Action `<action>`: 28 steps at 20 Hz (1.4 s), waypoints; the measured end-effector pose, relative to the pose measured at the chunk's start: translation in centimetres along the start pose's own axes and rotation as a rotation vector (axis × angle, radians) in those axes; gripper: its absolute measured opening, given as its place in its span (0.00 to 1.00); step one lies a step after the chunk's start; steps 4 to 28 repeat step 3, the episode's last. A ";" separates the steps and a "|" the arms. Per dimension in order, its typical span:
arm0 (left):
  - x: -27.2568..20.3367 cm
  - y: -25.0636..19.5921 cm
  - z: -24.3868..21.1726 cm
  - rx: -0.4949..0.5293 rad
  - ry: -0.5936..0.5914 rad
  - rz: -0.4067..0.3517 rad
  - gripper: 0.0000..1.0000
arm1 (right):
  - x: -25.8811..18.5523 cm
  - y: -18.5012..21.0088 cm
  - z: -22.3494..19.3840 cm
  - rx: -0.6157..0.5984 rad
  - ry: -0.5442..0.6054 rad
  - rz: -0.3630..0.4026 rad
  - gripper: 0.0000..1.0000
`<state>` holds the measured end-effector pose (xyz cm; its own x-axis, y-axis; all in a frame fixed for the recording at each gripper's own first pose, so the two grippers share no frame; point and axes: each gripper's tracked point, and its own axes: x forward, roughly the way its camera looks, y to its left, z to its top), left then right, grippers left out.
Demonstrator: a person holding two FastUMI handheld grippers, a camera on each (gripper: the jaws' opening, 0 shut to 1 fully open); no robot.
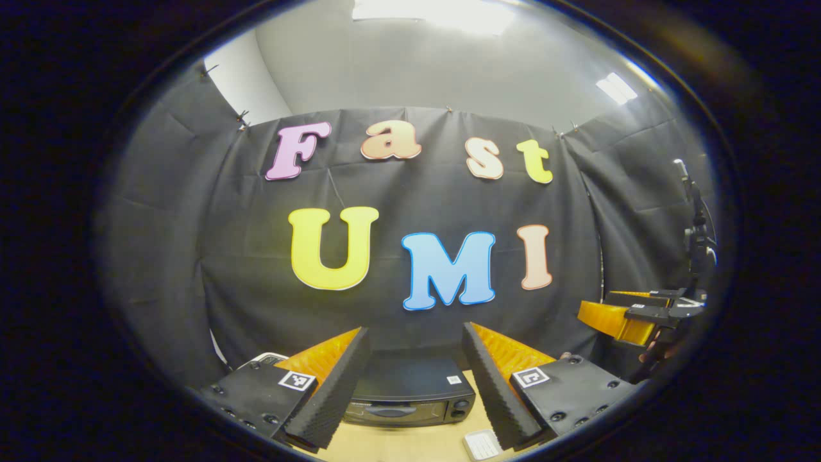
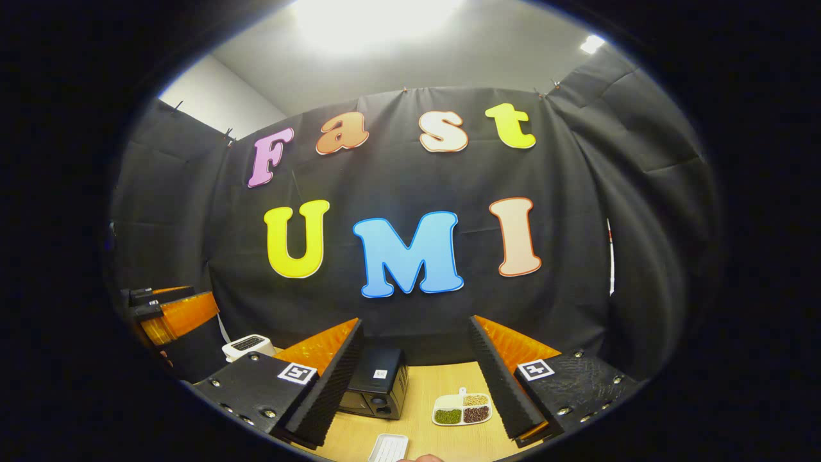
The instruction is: Open the electric oven with the left hand, put the food in, and close the electric oven.
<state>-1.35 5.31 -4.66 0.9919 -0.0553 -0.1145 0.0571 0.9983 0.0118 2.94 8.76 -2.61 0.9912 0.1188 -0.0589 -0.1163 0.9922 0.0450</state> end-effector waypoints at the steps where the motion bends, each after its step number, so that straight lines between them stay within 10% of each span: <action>1: -0.6 0.1 0.0 -0.010 0.011 -0.004 0.99 | -0.6 0.5 0.4 0.003 -0.007 -0.006 0.98; 28: -1.5 0.2 0.8 -0.014 0.002 -0.017 0.99 | -1.8 1.0 1.0 -0.002 -0.013 -0.015 0.98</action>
